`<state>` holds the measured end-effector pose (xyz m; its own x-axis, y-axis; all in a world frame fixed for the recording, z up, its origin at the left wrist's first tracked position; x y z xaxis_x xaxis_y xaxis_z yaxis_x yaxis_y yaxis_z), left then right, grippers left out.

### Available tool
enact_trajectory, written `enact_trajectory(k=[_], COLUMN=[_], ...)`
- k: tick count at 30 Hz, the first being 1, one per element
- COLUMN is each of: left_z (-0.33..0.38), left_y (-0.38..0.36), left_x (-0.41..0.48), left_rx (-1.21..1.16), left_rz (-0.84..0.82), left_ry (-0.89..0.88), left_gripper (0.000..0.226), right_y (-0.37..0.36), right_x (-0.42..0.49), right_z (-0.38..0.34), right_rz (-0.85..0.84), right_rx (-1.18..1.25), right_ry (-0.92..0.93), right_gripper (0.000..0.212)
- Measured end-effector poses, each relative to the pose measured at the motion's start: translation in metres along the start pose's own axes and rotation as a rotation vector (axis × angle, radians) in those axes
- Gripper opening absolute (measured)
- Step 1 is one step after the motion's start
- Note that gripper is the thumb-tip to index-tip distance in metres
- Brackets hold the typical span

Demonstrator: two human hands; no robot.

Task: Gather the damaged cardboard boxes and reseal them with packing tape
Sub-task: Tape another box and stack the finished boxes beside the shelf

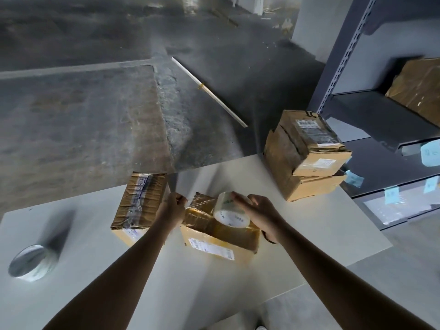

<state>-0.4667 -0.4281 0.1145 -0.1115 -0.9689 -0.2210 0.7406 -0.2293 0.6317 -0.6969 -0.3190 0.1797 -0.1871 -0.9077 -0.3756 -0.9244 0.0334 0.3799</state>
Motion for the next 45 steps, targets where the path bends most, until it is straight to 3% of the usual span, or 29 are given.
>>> enact_trajectory(k=[3, 7, 11, 15, 19, 36, 45], left_z=[-0.002, -0.003, -0.006, -0.008, -0.013, -0.032, -0.040], left_y=[-0.004, -0.008, -0.009, -0.003, 0.002, -0.015, -0.044], left_x=[-0.021, -0.043, -0.055, -0.058, -0.061, -0.056, -0.061], left_rx=[-0.088, -0.239, -0.380, -0.444, -0.499, -0.548, -0.509], left_rz=[0.028, 0.079, 0.146, 0.217, 0.262, 0.343, 0.273], left_ry=[0.062, 0.163, 0.217, 0.192, 0.197, 0.255, 0.257], left_gripper=[0.024, 0.021, 0.018, 0.016, 0.016, 0.018, 0.016], right_y=[0.009, 0.015, 0.013, 0.002, -0.004, -0.026, -0.030], right_x=[0.009, 0.016, 0.016, 0.012, 0.005, 0.004, 0.007], right_z=[-0.004, -0.005, -0.005, -0.014, -0.034, -0.056, -0.047], right_rz=[0.041, -0.001, 0.016, 0.003, 0.021, -0.051, -0.051], right_rx=[-0.052, -0.090, -0.140, -0.157, -0.212, -0.362, -0.417], right_ry=[0.100, 0.143, 0.200, 0.235, 0.319, 0.308, 0.301], right_gripper=[0.037, 0.027, 0.033, 0.020, 0.034, 0.021, 0.019])
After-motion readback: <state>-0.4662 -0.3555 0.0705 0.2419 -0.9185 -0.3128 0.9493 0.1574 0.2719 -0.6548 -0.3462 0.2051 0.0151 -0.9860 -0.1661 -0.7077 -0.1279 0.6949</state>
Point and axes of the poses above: each hand's wrist, its own x-axis towards the middle knuckle, its own y-axis out of the back of the hand, z = x × y, the point moved 2 cm from there along x, towards the middle knuckle, and after that the axes turned 2 degrees about -x, right-handed, at the moved point
